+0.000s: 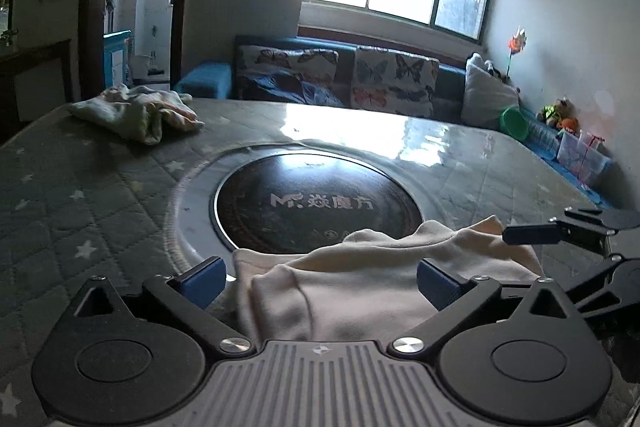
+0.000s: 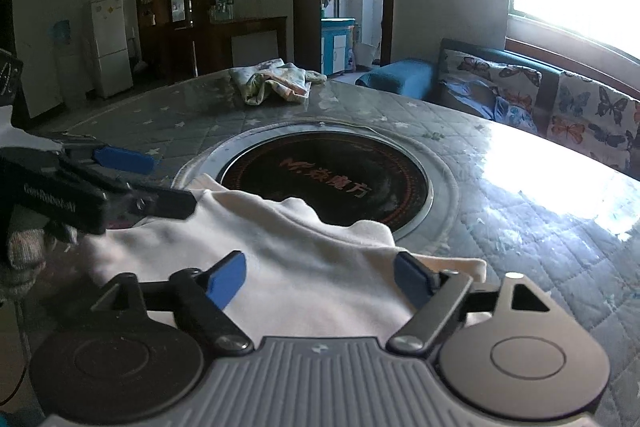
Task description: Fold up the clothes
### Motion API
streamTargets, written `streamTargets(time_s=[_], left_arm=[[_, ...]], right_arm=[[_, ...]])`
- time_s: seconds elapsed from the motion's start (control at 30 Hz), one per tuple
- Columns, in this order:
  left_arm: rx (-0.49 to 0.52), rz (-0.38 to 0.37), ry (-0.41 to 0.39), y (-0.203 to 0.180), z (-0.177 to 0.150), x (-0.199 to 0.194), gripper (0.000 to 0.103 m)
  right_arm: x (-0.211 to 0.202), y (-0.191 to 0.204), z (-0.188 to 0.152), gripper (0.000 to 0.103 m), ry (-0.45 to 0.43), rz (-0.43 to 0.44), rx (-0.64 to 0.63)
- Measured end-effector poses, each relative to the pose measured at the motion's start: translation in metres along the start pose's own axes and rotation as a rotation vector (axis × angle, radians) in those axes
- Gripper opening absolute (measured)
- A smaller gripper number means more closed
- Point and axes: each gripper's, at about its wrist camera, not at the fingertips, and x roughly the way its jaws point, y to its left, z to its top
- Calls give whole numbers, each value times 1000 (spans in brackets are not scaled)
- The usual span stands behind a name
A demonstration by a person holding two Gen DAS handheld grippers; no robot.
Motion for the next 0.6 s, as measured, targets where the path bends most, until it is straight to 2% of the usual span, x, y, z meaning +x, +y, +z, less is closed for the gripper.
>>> streamTargets(time_s=[0.2, 0.5, 0.6], left_arm=[[-31, 17, -8, 7, -5, -14, 103], [-45, 51, -26, 11, -13, -26, 103], [-36, 58, -16, 10, -14, -28, 103]], right_arm=[[-13, 9, -8, 103, -22, -1, 5], [-37, 22, -18, 103, -109, 31, 22], [-38, 24, -18, 103, -109, 54, 33]])
